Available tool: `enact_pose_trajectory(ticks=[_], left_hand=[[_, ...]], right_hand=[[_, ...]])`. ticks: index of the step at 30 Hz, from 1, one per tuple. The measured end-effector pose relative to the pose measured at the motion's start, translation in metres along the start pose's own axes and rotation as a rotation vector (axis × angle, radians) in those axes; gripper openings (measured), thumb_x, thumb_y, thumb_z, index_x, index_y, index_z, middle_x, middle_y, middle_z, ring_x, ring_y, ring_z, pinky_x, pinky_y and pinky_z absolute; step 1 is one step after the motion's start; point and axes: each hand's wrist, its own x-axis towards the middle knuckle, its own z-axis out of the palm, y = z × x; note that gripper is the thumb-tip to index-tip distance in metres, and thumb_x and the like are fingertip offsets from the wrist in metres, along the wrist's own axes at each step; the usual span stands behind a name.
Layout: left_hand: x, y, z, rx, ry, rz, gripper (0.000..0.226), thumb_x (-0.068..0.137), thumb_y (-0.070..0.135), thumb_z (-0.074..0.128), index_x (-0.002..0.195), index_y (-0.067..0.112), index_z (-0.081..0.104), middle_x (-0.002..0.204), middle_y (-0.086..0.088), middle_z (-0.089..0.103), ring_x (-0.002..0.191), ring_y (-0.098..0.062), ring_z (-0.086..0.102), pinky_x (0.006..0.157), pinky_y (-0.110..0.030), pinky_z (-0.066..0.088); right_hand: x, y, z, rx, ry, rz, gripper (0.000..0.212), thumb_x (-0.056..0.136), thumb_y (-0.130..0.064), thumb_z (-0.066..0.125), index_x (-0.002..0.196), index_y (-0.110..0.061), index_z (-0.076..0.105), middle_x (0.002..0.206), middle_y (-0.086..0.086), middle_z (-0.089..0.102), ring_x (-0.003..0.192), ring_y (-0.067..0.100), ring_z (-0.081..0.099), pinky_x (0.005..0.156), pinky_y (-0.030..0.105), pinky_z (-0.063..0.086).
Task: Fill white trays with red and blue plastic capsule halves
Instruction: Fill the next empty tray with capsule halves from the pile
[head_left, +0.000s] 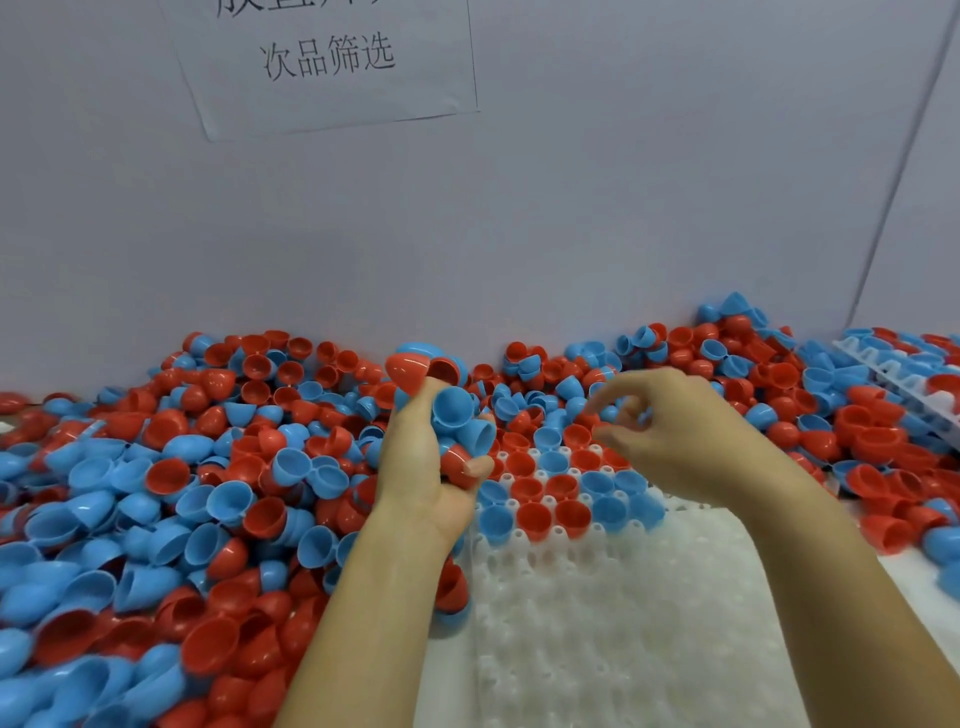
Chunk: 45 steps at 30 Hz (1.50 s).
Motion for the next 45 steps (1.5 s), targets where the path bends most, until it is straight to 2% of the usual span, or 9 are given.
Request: enact_pose_trajectory(ticks=[4,13,17,31,33,37,41,43,45], left_hand=[[-0.003,-0.004,0.006,-0.008,-0.004,-0.049,0.021,0.093,0.028,0.063,0.080,0.015,0.052,0.065,-0.002,0.050,0.046,-0.008,0.044,0.031,-0.016,0.030],[-0.006,-0.004,0.008,-0.105,-0.044,-0.142,0.024,0.091,0.029,0.065,0.080,0.007,0.063,0.068,-0.006,0.061,0.048,-0.008,0.045,0.031,-0.014,0.031],[-0.007,-0.005,0.008,-0.180,-0.012,-0.127,0.018,0.092,0.025,0.065,0.084,0.009,0.064,0.065,-0.005,0.066,0.055,-0.010,0.054,0.032,-0.014,0.032],[0.001,-0.005,0.001,-0.141,0.101,-0.109,0.013,0.090,0.024,0.068,0.093,0.012,0.062,0.063,-0.002,0.062,0.059,-0.011,0.059,0.032,-0.015,0.032],[0.001,-0.005,0.000,-0.108,0.112,-0.113,0.013,0.090,0.025,0.067,0.094,0.013,0.063,0.067,-0.002,0.062,0.059,-0.010,0.058,0.032,-0.015,0.032],[0.003,-0.006,-0.001,-0.074,0.146,-0.123,0.021,0.092,0.028,0.068,0.108,0.015,0.063,0.082,-0.004,0.061,0.056,-0.009,0.059,0.031,-0.015,0.032],[0.004,-0.010,0.002,-0.048,0.164,-0.134,0.023,0.090,0.025,0.070,0.110,0.015,0.064,0.081,-0.004,0.060,0.053,-0.009,0.058,0.032,-0.015,0.032],[0.004,-0.015,0.005,-0.040,0.159,-0.143,0.019,0.090,0.024,0.070,0.107,0.015,0.068,0.081,-0.004,0.063,0.053,-0.010,0.058,0.034,-0.015,0.035],[0.003,-0.018,0.007,-0.053,0.151,-0.150,0.011,0.094,0.022,0.064,0.101,0.014,0.069,0.080,-0.003,0.066,0.054,-0.011,0.059,0.037,-0.018,0.041]], right_hand=[[-0.004,-0.035,0.018,0.250,-0.114,-0.165,0.013,0.090,-0.028,0.072,0.089,-0.038,0.064,0.075,-0.006,0.072,0.069,0.009,0.067,0.061,0.018,0.057],[0.002,-0.040,0.049,0.352,0.199,-0.269,0.027,0.085,-0.009,0.073,0.078,-0.033,0.061,0.067,-0.007,0.065,0.068,0.007,0.063,0.061,0.016,0.054],[0.004,-0.038,0.048,0.399,0.294,-0.171,0.015,0.084,-0.010,0.070,0.080,-0.024,0.067,0.064,-0.003,0.069,0.061,0.012,0.067,0.058,0.022,0.057],[0.008,-0.011,0.037,0.592,0.024,0.255,0.012,0.090,-0.005,0.066,0.091,-0.017,0.068,0.067,0.001,0.074,0.057,0.008,0.071,0.048,0.015,0.051],[0.008,0.003,0.029,0.572,0.143,0.366,0.013,0.089,-0.004,0.067,0.096,-0.015,0.069,0.074,0.004,0.073,0.057,0.009,0.071,0.047,0.018,0.051],[0.006,0.040,0.002,1.000,0.892,0.611,0.021,0.097,-0.024,0.060,0.116,-0.021,0.068,0.108,-0.002,0.072,0.091,0.010,0.070,0.075,0.029,0.057],[0.003,0.021,0.003,1.413,0.914,0.556,0.029,0.101,-0.037,0.055,0.122,-0.022,0.067,0.115,-0.006,0.072,0.096,0.008,0.072,0.088,0.032,0.059],[0.001,-0.020,0.010,1.301,0.706,0.284,0.038,0.090,-0.022,0.070,0.127,-0.019,0.064,0.110,-0.002,0.074,0.089,0.007,0.074,0.080,0.025,0.060],[-0.007,-0.062,0.017,1.186,0.027,-0.071,0.056,0.093,-0.010,0.063,0.144,-0.027,0.047,0.117,-0.001,0.073,0.097,0.017,0.074,0.080,0.027,0.060]])
